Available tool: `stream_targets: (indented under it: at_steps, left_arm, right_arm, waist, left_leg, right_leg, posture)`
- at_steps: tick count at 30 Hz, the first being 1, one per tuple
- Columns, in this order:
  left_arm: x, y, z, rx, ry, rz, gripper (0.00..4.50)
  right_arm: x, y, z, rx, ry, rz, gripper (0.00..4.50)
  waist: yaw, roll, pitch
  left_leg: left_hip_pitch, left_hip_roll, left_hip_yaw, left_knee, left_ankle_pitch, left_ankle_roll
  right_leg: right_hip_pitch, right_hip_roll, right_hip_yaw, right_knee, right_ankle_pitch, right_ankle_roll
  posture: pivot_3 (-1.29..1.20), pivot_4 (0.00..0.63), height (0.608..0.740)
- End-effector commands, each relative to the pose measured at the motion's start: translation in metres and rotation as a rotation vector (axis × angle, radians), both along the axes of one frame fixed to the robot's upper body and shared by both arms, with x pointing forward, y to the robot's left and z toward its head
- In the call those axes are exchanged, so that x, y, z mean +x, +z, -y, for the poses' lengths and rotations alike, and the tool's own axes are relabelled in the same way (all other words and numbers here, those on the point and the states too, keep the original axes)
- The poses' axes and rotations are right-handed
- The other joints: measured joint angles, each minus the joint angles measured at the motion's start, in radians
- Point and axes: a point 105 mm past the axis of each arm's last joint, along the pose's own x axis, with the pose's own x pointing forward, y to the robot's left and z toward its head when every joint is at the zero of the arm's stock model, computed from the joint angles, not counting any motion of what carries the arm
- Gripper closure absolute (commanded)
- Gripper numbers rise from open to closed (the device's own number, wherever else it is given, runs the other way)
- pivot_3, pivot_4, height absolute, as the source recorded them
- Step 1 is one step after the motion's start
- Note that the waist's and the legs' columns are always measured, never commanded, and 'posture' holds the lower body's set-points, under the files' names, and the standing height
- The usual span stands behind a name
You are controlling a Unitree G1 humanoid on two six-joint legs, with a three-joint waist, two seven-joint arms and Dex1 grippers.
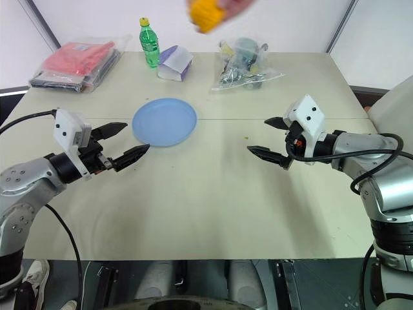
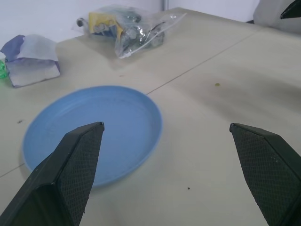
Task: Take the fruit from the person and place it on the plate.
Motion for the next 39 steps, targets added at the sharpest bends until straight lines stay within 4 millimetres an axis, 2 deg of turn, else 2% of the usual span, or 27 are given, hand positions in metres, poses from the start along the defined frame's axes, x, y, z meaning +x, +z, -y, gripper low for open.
stream_targets:
  at_steps: [1,4,8,15,20,22,33,39]
  left_arm:
    - [-0.002,0.011,0.001,0.001,-0.013,0.053,0.0]
    - [-0.002,0.01,0.001,0.004,-0.013,0.056,0.0]
    - [0.0,0.012,0.003,0.006,-0.01,0.072,0.0]
    - [0.009,0.023,0.003,0.05,0.031,0.174,0.0]
    - [0.031,0.058,-0.007,0.129,0.212,0.456,0.0]
    - [0.033,0.07,-0.003,0.166,0.226,0.56,0.0]
    - [0.044,0.091,0.024,0.255,0.17,0.821,0.0]
    - [0.053,0.092,0.042,0.295,0.118,0.94,0.0]
  right_arm:
    - [-0.003,0.012,-0.005,-0.008,0.024,0.052,0.06]
    - [-0.002,0.015,-0.008,0.019,0.02,0.064,0.06]
    - [0.007,0.025,-0.017,0.152,-0.019,0.077,0.06]
    - [0.022,0.049,-0.061,0.612,-0.089,-0.076,0.06]
    - [0.016,0.047,-0.075,0.592,-0.055,-0.083,0.06]
    - [0.016,0.048,-0.077,0.596,-0.044,-0.085,0.06]
    - [0.016,0.058,-0.069,0.553,-0.05,-0.001,0.06]
    - [0.014,0.058,-0.072,0.558,-0.046,0.017,0.06]
  waist:
    - [0.0,0.0,0.0]
    - [0.0,0.0,0.0]
    - [-0.002,0.0,0.0]
    - [-0.003,0.0,0.0]
    - [0.02,0.0,0.0]
    - [0.023,0.0,0.0]
    - [0.019,0.0,0.0]
    - [0.02,0.0,0.0]
  left_leg:
    - [0.0,0.0,0.0,0.0,0.0,0.0]
    - [0.0,0.0,0.0,0.0,0.0,0.0]
    - [0.0,0.0,0.0,0.0,0.0,0.0]
    - [0.0,0.0,0.0,0.0,0.0,-0.001]
    - [-0.001,-0.001,0.001,0.0,0.0,-0.001]
    - [-0.001,-0.001,0.001,0.0,0.0,-0.001]
    - [-0.001,0.0,0.001,0.0,0.0,0.0]
    - [-0.001,0.0,0.001,0.0,0.0,0.0]
  right_leg:
    - [0.0,0.0,0.0,0.0,0.0,0.0]
    - [0.0,0.0,0.0,0.0,0.0,0.0]
    - [0.0,0.0,0.0,0.0,0.0,0.0]
    - [-0.001,0.0,0.0,0.003,0.0,0.0]
    - [-0.001,-0.001,-0.001,0.002,0.0,0.0]
    - [-0.001,-0.001,0.0,0.002,0.0,0.0]
    - [-0.001,0.0,-0.001,0.003,0.0,0.0]
    - [-0.001,0.0,-0.001,0.003,0.0,0.0]
  posture:
    - [0.0,0.15,0.731]
    - [0.0,0.15,0.731]
    - [0.0,0.15,0.731]
    - [0.0,0.15,0.731]
    - [0.0,0.15,0.731]
    - [0.0,0.15,0.731]
    - [0.0,0.15,0.731]
    - [0.0,0.15,0.731]
